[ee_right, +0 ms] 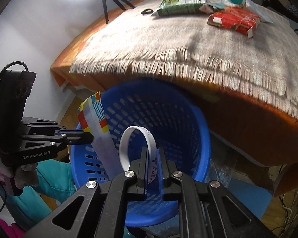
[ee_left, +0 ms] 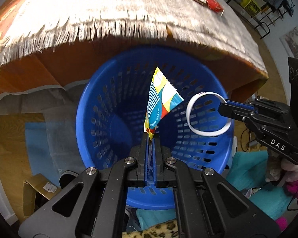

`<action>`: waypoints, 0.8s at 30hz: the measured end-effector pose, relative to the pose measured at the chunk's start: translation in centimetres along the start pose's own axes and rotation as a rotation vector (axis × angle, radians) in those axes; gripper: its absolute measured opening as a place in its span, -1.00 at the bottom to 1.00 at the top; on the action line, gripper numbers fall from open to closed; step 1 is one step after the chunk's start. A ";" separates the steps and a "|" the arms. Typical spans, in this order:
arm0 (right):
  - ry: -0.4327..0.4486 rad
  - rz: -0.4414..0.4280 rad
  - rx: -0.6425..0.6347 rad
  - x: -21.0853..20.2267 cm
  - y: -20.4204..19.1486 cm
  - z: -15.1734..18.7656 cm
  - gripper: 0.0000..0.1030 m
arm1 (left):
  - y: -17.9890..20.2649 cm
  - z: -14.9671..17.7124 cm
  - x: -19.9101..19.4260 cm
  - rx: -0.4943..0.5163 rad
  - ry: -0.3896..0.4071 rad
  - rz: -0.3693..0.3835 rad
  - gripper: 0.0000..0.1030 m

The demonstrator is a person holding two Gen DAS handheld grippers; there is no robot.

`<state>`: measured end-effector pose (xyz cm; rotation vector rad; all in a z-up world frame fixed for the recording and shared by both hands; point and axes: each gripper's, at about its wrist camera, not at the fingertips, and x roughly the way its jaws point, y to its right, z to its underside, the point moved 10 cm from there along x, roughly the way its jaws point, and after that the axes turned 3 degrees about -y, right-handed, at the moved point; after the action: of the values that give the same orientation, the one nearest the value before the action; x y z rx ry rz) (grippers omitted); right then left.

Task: Collect trash
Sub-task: 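Open both grippers to drop the strip and ring into the basket, then move both tools back up over the blanket toward the remaining items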

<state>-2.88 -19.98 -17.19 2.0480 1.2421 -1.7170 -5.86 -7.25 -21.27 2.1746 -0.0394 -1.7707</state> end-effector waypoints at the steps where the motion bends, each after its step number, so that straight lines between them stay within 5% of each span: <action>1: -0.006 0.000 0.000 0.3 -0.1 0.0 -0.79 | -0.1 0.1 0.2 0.001 -0.003 -0.005 -0.99; 8: -0.025 0.011 -0.003 1.4 -0.3 0.3 -0.37 | -0.4 0.5 1.2 0.011 -0.028 -0.040 -0.99; 12: -0.022 0.027 -0.012 1.6 -0.4 0.3 0.03 | -0.6 0.7 1.6 0.016 -0.043 -0.056 -0.96; 14: -0.014 0.037 -0.017 1.5 -0.4 0.2 0.17 | -0.5 0.6 1.7 0.017 -0.044 -0.061 -0.85; 18: 0.007 0.058 -0.016 1.0 -0.1 -0.3 0.51 | -0.6 0.3 1.3 0.024 -0.003 -0.073 0.03; 24: 0.027 0.080 0.000 0.2 0.7 -0.7 0.65 | -0.6 -0.4 0.7 0.031 0.024 -0.079 0.06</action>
<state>-1.85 -19.90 -17.39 2.0971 1.1513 -1.6597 -5.46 -6.71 -22.04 2.2481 0.0257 -1.7968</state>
